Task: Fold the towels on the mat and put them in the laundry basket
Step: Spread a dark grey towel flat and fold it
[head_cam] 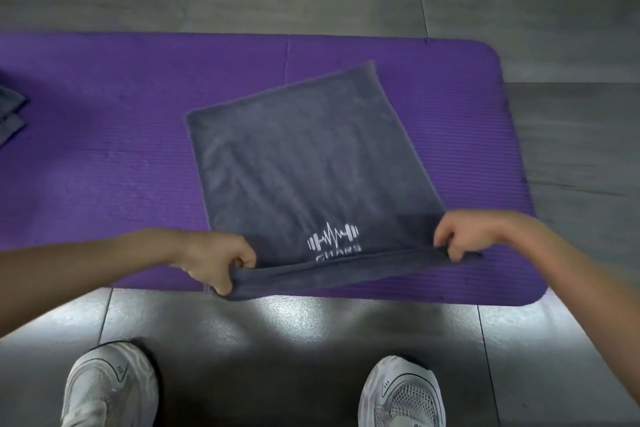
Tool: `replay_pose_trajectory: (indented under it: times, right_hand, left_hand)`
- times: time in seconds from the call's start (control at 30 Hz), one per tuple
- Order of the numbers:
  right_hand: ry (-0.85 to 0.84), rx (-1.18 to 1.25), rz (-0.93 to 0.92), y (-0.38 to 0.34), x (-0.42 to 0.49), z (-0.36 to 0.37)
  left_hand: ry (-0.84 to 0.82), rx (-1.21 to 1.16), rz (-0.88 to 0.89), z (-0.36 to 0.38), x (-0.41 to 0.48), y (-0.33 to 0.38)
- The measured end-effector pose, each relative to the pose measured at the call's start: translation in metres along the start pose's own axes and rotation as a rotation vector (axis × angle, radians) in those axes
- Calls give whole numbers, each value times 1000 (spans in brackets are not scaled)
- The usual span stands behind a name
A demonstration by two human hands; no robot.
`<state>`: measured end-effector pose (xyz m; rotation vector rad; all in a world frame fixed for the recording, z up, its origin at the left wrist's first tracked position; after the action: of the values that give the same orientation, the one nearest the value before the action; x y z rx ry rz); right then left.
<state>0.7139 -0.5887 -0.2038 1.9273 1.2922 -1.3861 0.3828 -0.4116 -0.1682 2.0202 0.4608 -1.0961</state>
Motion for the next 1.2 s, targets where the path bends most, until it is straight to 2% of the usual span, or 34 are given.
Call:
replay_pose_trajectory:
  times: [0.03,0.07,0.13,0.23,0.37,0.47,0.6,0.83,1.03,1.13,1.2]
  right_hand:
    - [-189,14,-44,-1,-5,2]
    - [-297,17,-84,-1,-9,1]
    - [-316,81,-154,1,-16,-8]
    - [-52,343,-199,9,-19,-36]
    - [368,771,-203,15,-14,-82]
    - [648,868,-170,12,6,-117]
    - [885,992,-115,8,40,-150]
    - [992,927,-31,11,84,-185]
    - [1015,777,50,20,117,-196]
    - [1062,523,139,18,131,-191]
    - [1183,237,181,11,130,-185]
  left_hand:
    - [-54,-17,-9,-4,-2,-4]
    - [-102,-30,-13,-8,-4,-8]
    - [-142,-67,-28,-19,-6,-15]
    - [17,-127,-40,-44,-9,-31]
    - [523,-459,-23,-93,-8,-59]
    - [835,-662,9,-132,4,-76]
    - [1062,-779,25,-168,32,-99]
    - [1272,-814,-40,-193,83,-132]
    - [1363,-700,-155,-203,107,-141]
    - [1362,-583,-234,-205,113,-137]
    - [1400,-453,-270,-202,110,-136]
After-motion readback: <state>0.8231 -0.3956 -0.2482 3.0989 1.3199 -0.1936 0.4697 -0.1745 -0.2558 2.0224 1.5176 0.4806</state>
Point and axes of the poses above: each hand's wrist, its own x-axis towards the middle knuckle, its own z-axis out of the palm, y = z × x, the point moved 2 cm from there along x, towards the middle knuckle, and after that the axes turned 5 degrees about z, right-handed, at the moved point
